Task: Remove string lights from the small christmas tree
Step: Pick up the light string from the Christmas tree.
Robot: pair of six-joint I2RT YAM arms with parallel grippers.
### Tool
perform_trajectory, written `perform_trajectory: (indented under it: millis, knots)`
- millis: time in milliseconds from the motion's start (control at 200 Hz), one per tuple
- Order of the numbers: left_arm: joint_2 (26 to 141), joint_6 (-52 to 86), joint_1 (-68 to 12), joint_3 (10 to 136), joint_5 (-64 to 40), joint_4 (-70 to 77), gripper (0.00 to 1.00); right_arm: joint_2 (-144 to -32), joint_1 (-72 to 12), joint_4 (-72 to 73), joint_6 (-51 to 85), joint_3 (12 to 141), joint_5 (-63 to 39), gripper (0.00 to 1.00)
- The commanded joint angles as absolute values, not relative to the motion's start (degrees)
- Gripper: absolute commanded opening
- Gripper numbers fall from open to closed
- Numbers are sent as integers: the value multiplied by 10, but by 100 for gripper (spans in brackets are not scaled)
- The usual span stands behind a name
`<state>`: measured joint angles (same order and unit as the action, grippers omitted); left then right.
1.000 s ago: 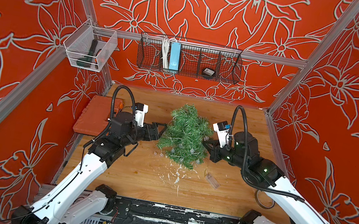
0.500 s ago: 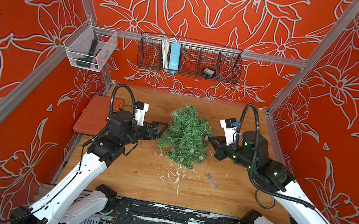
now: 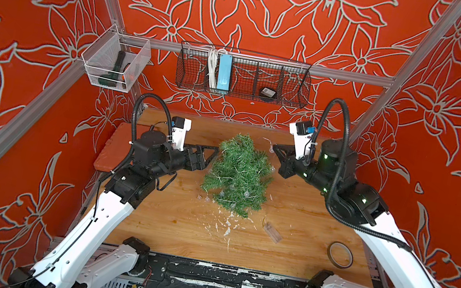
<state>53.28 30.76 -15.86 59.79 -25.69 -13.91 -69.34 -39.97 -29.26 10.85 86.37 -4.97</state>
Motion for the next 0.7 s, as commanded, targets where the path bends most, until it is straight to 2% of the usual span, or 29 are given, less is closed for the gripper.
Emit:
perform_trajectory:
  millis: [0,290,696]
  knots:
    - [542,278,-161,627,-261,-147,90,-730,-387,-305,75,924,-50,0]
    - [614,247,-161,700,-253,-140,98,-850,-379,-306,52,1084,-133,0]
    - [723,238,-167,810,-259,-122,98,-980,-380,-337,58,1282,-221,0]
